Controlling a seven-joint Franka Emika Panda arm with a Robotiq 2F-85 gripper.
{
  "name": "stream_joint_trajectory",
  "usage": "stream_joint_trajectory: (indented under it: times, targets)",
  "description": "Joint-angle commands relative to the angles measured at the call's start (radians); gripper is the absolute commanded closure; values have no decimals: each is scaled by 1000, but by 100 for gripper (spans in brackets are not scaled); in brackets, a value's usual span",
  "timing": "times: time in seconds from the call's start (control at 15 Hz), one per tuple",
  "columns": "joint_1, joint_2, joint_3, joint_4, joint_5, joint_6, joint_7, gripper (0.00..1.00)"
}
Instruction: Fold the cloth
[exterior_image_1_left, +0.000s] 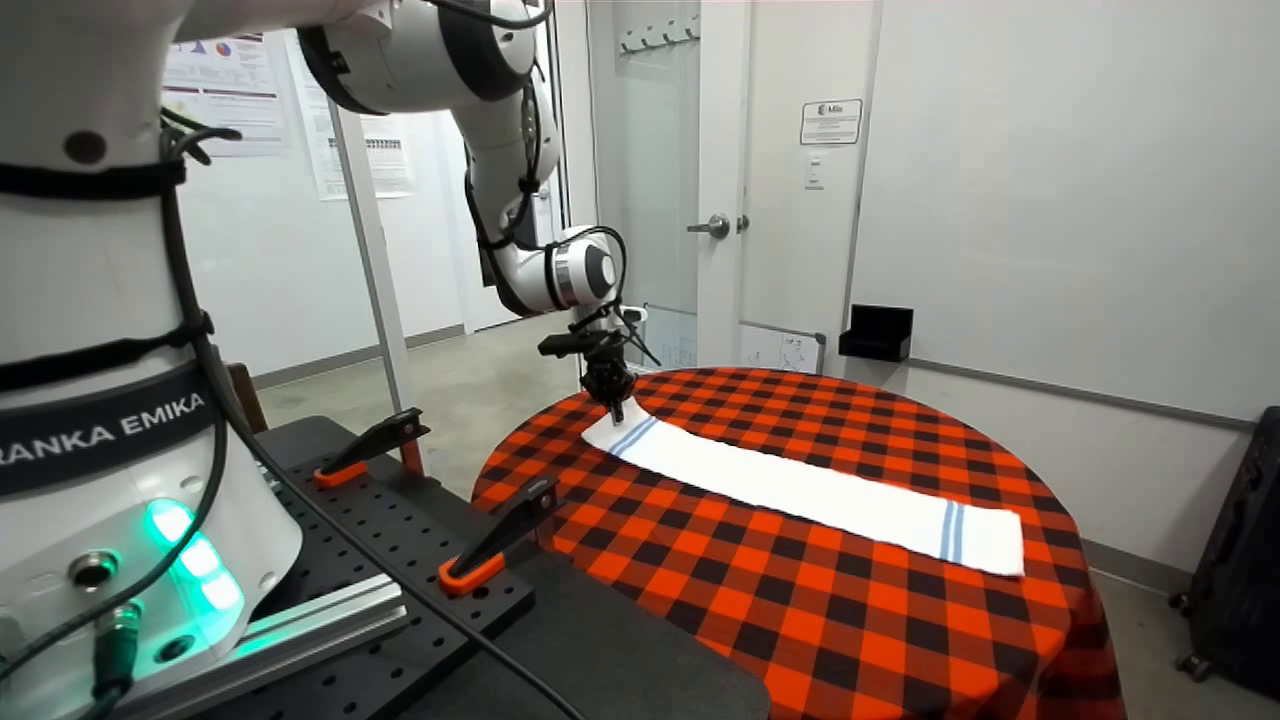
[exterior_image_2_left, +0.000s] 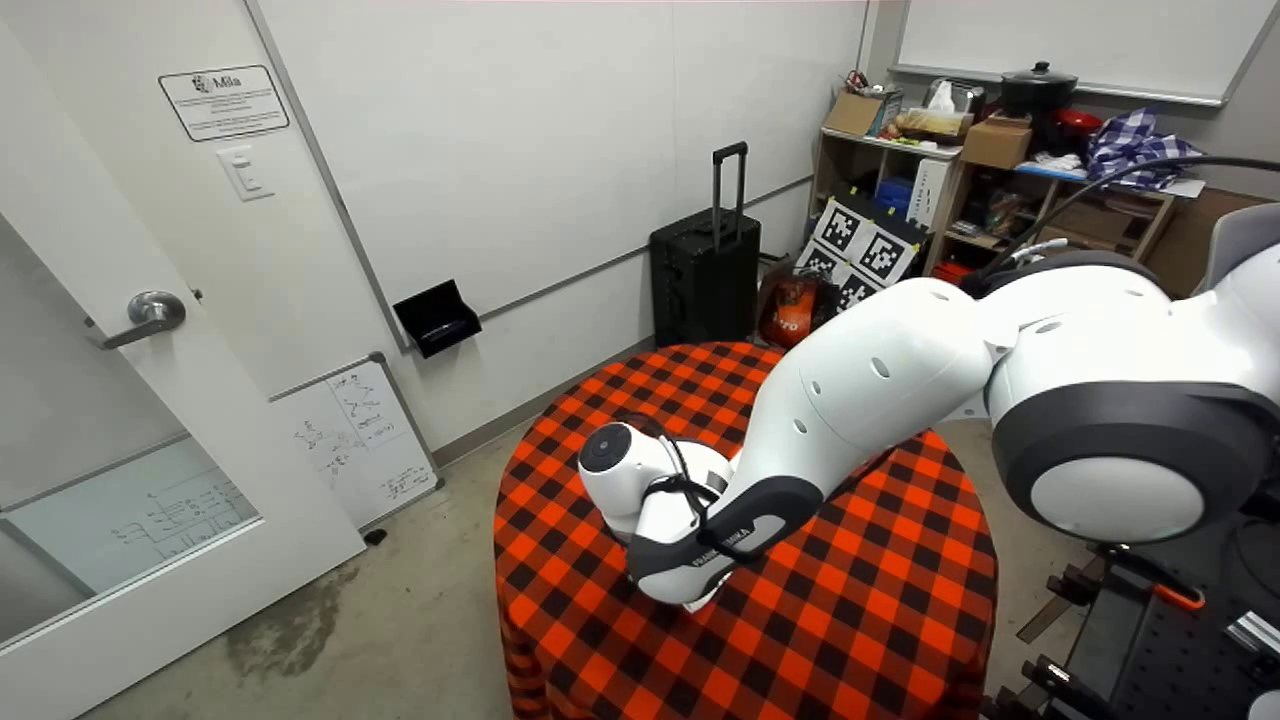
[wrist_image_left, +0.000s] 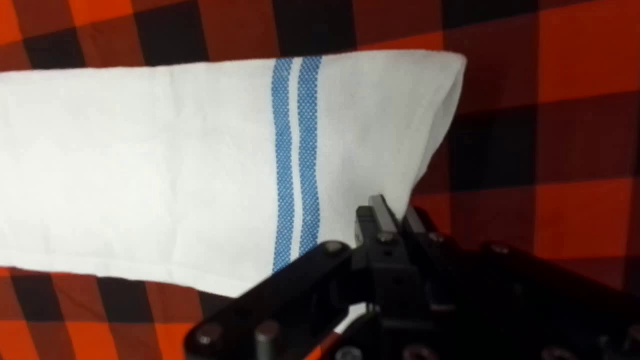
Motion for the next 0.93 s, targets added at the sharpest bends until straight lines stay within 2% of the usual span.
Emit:
stream_joint_trajectory:
  times: [0.0,0.4,0.67,0.87]
  targets:
    - [2,-118,13,-73,-16,-3,-50,99]
    - [-1,-315,9,-194,4,-1,-119,99]
    - [-24,-486,41,-322,29,1,-136,99]
    - [-45,-635,86,-411,25,-16,-224,99]
